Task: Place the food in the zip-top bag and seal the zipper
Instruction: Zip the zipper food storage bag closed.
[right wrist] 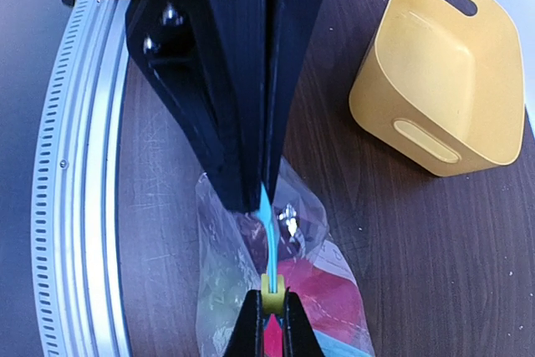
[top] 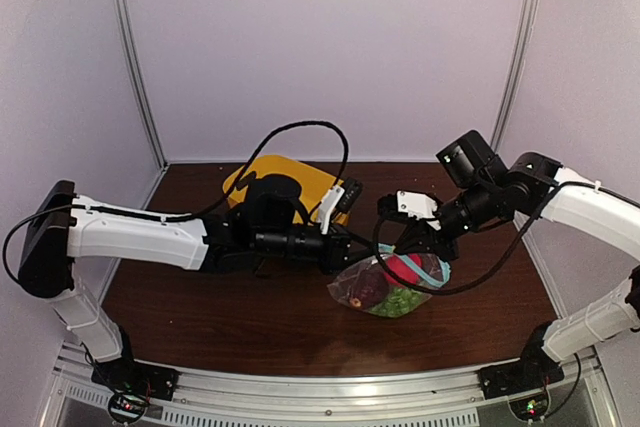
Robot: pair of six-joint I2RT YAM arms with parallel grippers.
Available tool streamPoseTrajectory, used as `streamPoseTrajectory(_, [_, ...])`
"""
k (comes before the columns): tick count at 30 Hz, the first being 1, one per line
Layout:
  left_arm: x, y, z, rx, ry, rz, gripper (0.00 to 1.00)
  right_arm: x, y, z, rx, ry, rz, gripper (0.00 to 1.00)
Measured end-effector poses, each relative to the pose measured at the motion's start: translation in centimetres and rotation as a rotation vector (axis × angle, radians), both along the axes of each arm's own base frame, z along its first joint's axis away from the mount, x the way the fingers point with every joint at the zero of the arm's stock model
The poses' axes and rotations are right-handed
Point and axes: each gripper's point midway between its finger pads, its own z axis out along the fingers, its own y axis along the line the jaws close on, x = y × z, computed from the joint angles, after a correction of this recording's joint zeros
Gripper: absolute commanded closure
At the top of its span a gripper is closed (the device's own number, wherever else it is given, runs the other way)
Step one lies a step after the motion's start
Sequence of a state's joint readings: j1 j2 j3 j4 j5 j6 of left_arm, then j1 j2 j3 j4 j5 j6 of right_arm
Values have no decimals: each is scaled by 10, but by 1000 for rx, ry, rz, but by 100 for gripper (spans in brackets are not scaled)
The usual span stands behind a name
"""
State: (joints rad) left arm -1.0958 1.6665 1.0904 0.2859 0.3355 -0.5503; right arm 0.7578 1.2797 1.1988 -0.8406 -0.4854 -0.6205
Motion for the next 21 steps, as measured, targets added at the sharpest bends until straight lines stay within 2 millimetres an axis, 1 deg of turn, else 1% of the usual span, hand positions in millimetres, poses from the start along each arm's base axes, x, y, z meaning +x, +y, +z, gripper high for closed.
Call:
streamPoseTrajectory(7, [17,29,12,-7,-13,69,100,12,-15,-4,-62,-73,-38,100])
streamPoseTrajectory(11, [23,41,15,-8,-27,101,100,21,-26,-8,-92,-84,-68,100])
streamPoseTrajectory(15, [25,47,10,6,-31,120,100,28,-41,-15,-123,-80,-98,100])
streamPoseTrajectory(21, [28,51,0,25,-27,134,100,29,-64,-24,-148,-65,-143,100])
